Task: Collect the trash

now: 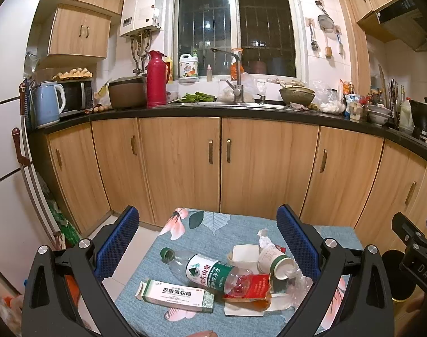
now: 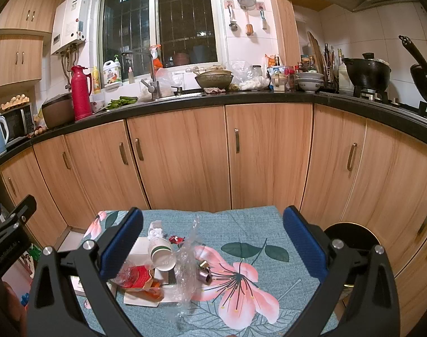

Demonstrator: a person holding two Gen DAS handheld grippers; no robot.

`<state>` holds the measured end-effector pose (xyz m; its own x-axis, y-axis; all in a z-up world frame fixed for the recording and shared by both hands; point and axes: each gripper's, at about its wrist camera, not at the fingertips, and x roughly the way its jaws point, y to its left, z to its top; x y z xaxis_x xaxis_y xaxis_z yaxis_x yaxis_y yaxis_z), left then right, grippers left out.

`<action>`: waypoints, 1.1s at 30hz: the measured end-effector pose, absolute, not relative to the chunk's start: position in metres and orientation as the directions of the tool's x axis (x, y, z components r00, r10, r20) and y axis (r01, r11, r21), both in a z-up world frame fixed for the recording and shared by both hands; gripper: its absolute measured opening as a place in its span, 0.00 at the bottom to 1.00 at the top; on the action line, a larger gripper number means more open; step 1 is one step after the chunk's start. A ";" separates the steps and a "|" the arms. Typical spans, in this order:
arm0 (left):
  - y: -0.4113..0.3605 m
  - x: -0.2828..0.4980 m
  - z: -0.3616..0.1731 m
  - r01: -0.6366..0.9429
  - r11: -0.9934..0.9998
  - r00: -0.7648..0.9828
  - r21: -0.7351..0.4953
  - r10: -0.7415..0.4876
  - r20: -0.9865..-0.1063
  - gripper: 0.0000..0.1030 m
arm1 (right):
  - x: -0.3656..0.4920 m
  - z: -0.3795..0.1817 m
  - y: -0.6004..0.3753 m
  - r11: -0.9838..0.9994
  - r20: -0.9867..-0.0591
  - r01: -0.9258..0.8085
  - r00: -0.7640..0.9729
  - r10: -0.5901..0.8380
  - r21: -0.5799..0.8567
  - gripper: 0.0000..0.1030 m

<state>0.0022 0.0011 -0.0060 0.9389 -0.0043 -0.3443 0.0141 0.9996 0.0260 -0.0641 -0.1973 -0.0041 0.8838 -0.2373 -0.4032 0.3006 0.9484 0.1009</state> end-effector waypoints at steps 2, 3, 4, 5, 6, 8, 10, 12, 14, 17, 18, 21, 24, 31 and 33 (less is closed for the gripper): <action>0.002 0.002 -0.008 0.016 1.000 0.939 0.027 -0.006 -0.345 0.92 | -0.065 -0.006 -0.200 0.948 -0.403 0.301 0.884 -0.238 0.101 0.97; 0.001 0.003 -0.007 0.015 1.000 0.938 0.025 -0.005 -0.345 0.92 | -0.065 -0.006 -0.199 0.948 -0.403 0.301 0.884 -0.238 0.101 0.97; 0.001 0.003 -0.008 0.015 1.000 0.938 0.024 -0.005 -0.345 0.92 | -0.065 -0.005 -0.199 0.948 -0.404 0.302 0.883 -0.238 0.101 0.97; 0.001 0.003 -0.008 0.013 1.000 0.939 0.024 -0.004 -0.344 0.92 | -0.065 -0.005 -0.199 0.948 -0.404 0.302 0.883 -0.238 0.100 0.97; 0.000 0.002 -0.008 0.011 1.000 0.939 0.024 -0.002 -0.343 0.92 | -0.065 -0.005 -0.199 0.948 -0.403 0.302 0.883 -0.239 0.100 0.97; 0.000 0.003 -0.006 0.013 1.000 0.938 0.026 -0.004 -0.345 0.92 | -0.065 -0.005 -0.199 0.948 -0.405 0.302 0.883 -0.238 0.101 0.97; 0.001 0.003 -0.006 0.014 1.000 0.938 0.026 -0.004 -0.345 0.92 | -0.065 -0.005 -0.198 0.948 -0.404 0.302 0.883 -0.239 0.100 0.97; 0.001 0.003 -0.007 0.015 1.000 0.939 0.024 -0.006 -0.345 0.92 | -0.065 -0.005 -0.199 0.948 -0.404 0.301 0.883 -0.238 0.100 0.97; 0.000 0.002 -0.009 0.016 1.000 0.939 0.024 -0.007 -0.344 0.92 | -0.065 -0.004 -0.199 0.948 -0.405 0.302 0.882 -0.238 0.100 0.97; 0.000 0.001 -0.008 0.019 1.000 0.939 0.023 -0.010 -0.345 0.92 | -0.064 -0.004 -0.198 0.948 -0.406 0.300 0.883 -0.236 0.101 0.97; -0.001 0.001 -0.009 0.021 0.999 0.939 0.024 -0.012 -0.345 0.92 | -0.065 -0.005 -0.198 0.948 -0.406 0.301 0.883 -0.236 0.101 0.97; 0.000 0.001 -0.008 0.018 1.000 0.939 0.022 -0.009 -0.344 0.92 | -0.064 -0.006 -0.198 0.948 -0.406 0.301 0.883 -0.237 0.100 0.97; -0.001 0.000 -0.008 0.017 1.000 0.939 0.023 -0.008 -0.344 0.92 | -0.064 -0.005 -0.198 0.948 -0.407 0.300 0.882 -0.236 0.101 0.97; -0.001 0.000 -0.008 0.018 1.000 0.939 0.022 -0.009 -0.345 0.92 | -0.065 -0.006 -0.198 0.949 -0.407 0.300 0.883 -0.235 0.102 0.97; -0.001 0.001 -0.008 0.018 1.000 0.939 0.023 -0.009 -0.345 0.92 | -0.064 -0.006 -0.198 0.949 -0.407 0.300 0.882 -0.237 0.100 0.97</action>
<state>0.0007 -0.0007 -0.0081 0.9387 -0.0090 -0.3446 0.0180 0.9996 0.0228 -0.0644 -0.1980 -0.0059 0.8821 -0.2365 -0.4075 0.3004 0.9486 0.0998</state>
